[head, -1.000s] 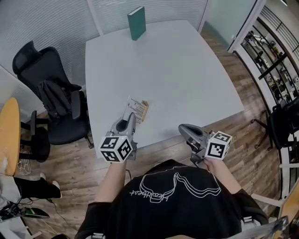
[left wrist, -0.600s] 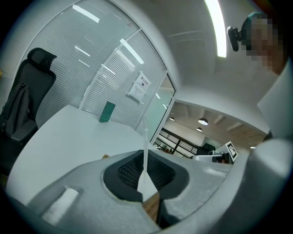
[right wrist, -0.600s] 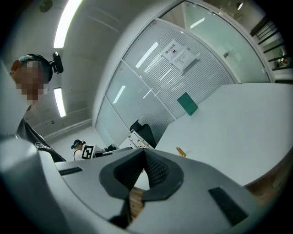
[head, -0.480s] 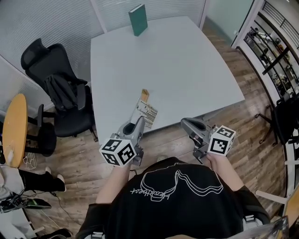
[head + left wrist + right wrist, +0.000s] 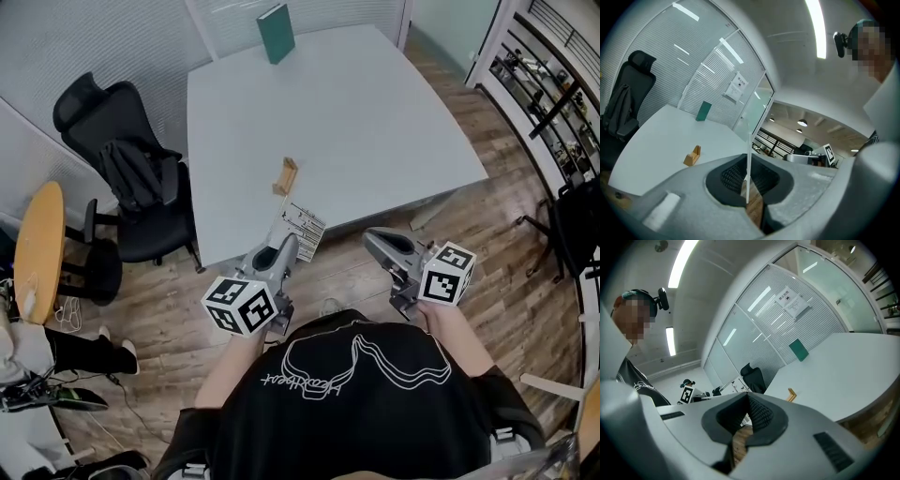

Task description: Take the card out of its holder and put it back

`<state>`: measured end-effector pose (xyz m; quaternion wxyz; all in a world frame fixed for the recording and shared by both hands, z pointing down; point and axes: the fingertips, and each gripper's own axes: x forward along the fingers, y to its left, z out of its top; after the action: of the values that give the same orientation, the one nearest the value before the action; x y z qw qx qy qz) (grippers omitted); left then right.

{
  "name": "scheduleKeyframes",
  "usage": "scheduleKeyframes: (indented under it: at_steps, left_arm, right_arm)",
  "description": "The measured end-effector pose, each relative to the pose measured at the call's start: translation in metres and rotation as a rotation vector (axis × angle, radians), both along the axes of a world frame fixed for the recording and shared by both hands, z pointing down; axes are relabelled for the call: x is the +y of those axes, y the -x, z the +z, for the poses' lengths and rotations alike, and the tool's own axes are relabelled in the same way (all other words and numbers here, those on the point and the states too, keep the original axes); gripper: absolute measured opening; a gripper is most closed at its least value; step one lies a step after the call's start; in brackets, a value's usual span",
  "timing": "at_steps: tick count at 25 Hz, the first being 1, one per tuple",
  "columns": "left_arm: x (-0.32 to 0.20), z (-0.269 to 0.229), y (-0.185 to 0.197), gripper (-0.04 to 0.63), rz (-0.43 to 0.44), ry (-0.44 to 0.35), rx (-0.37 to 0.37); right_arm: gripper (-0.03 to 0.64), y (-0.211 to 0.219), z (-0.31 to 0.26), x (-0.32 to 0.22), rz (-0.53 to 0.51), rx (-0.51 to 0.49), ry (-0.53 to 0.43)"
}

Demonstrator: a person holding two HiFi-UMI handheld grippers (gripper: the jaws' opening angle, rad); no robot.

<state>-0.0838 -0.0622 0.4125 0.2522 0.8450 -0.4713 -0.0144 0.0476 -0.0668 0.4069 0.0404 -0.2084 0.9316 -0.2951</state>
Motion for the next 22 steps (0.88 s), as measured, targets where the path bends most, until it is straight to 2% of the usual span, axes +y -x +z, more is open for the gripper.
scheduleKeyframes:
  at_steps: [14, 22]
  left_arm:
    - [0.017, -0.019, -0.002, 0.026, -0.013, -0.027, -0.002]
    - [0.008, -0.026, -0.001, 0.026, 0.000, -0.043, 0.002]
  right_arm:
    - [0.009, 0.004, -0.012, 0.018, -0.022, 0.002, -0.002]
    - [0.009, 0.006, -0.012, 0.013, -0.013, 0.007, -0.003]
